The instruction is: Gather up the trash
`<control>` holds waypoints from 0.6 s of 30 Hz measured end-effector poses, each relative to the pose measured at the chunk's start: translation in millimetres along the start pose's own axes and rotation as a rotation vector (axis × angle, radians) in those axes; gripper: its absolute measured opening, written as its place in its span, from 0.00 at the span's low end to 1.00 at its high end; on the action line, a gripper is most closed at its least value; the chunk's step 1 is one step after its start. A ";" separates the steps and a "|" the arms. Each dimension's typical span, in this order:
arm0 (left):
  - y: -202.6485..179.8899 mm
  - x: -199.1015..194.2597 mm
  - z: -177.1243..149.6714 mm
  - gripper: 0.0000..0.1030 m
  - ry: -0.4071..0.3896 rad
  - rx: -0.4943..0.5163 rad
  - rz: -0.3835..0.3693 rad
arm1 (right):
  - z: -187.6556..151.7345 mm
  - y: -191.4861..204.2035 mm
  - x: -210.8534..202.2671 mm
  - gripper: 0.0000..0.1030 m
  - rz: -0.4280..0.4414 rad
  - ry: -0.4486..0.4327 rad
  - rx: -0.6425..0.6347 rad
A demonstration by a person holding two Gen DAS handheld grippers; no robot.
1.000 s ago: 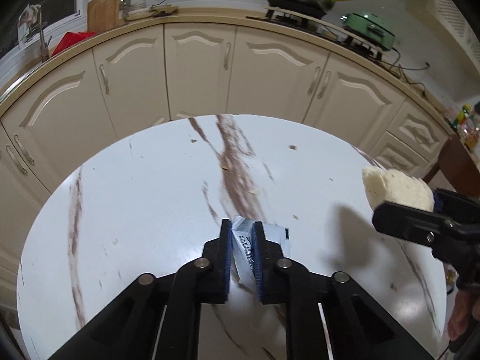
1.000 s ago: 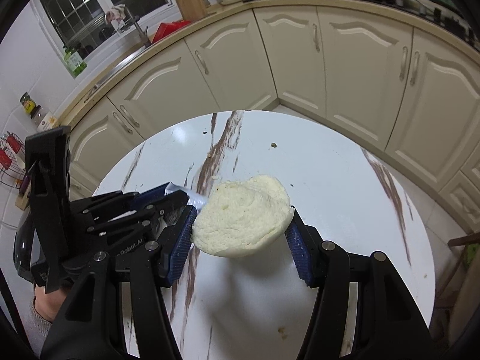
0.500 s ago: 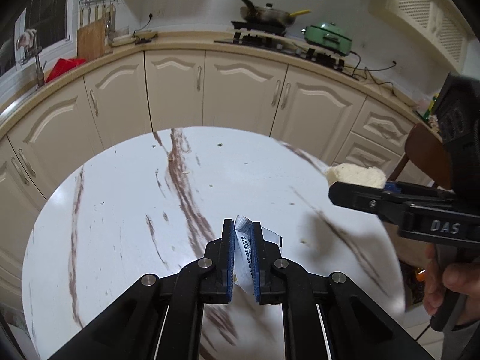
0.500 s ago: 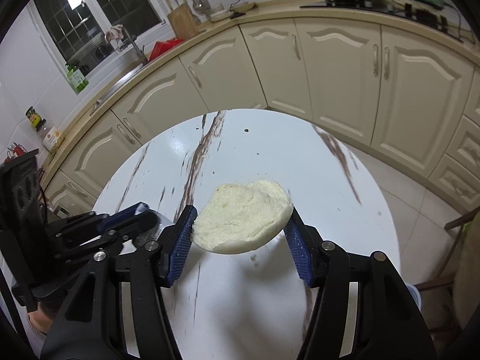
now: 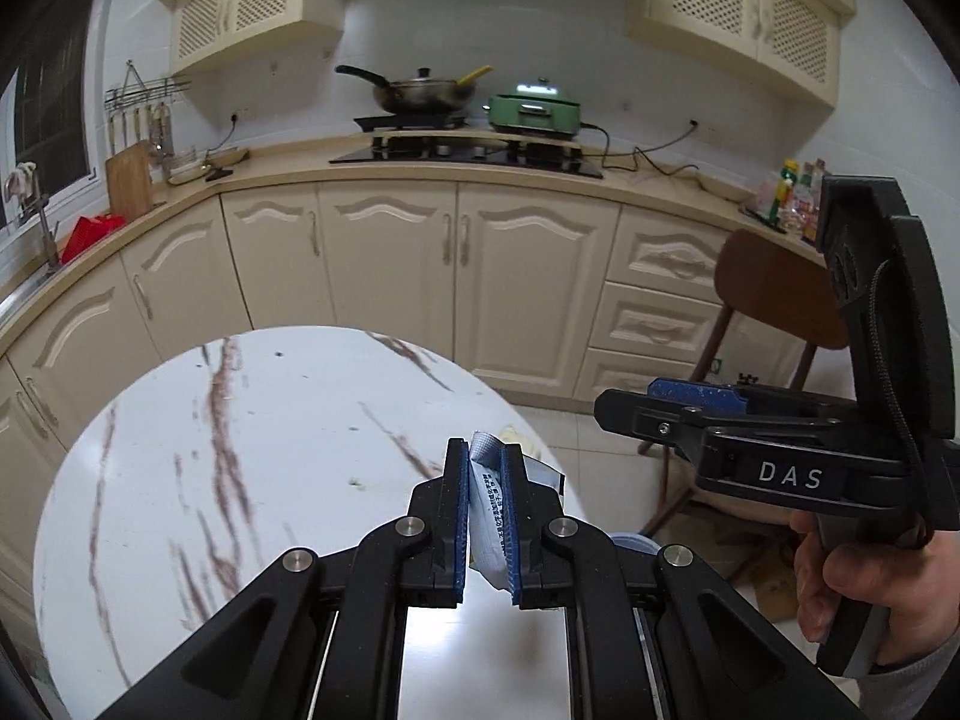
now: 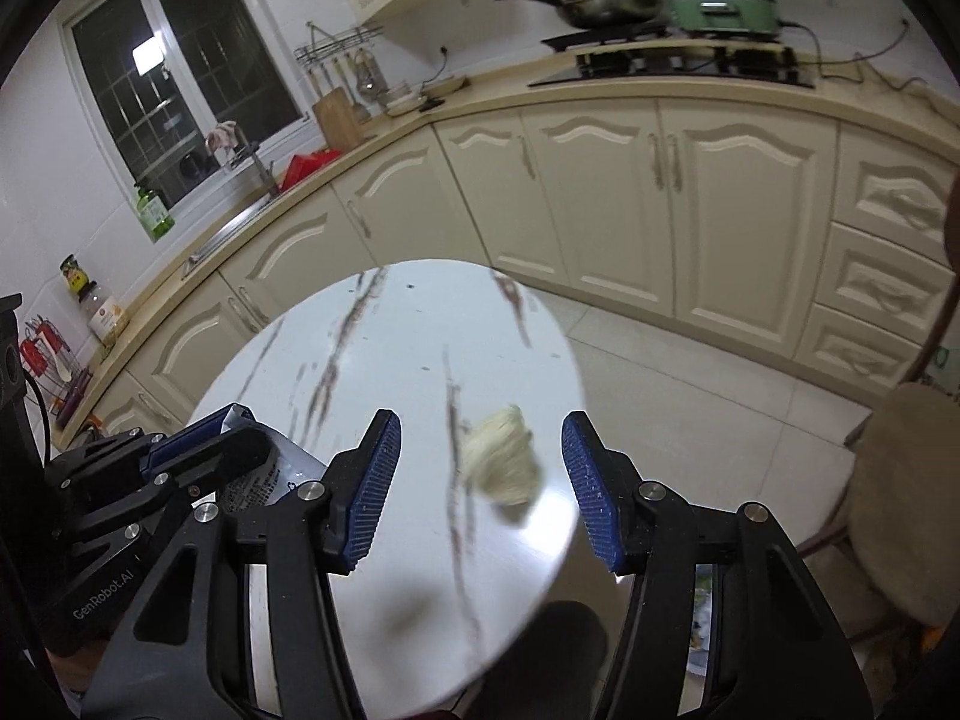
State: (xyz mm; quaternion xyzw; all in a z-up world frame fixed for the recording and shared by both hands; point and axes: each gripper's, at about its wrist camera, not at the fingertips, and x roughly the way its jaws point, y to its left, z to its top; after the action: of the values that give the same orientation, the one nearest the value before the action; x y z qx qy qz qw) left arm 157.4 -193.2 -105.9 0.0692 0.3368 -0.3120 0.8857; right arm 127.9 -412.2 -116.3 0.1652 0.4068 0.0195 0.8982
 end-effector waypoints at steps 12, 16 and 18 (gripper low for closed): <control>13.8 4.9 -9.0 0.06 0.049 -0.081 0.094 | -21.1 -25.5 63.2 0.56 0.039 0.133 0.021; 21.8 10.0 -5.4 0.06 0.056 -0.106 0.144 | -17.3 -9.9 93.3 0.57 0.063 0.168 0.011; 25.6 9.4 -5.4 0.06 0.057 -0.117 0.160 | -14.6 -1.3 105.1 0.57 0.077 0.177 0.006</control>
State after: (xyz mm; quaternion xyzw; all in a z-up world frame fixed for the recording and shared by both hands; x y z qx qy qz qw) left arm 175.2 -175.8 -118.3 0.0528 0.3729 -0.2178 0.9004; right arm 187.2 -391.5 -201.7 0.1812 0.4781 0.0675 0.8568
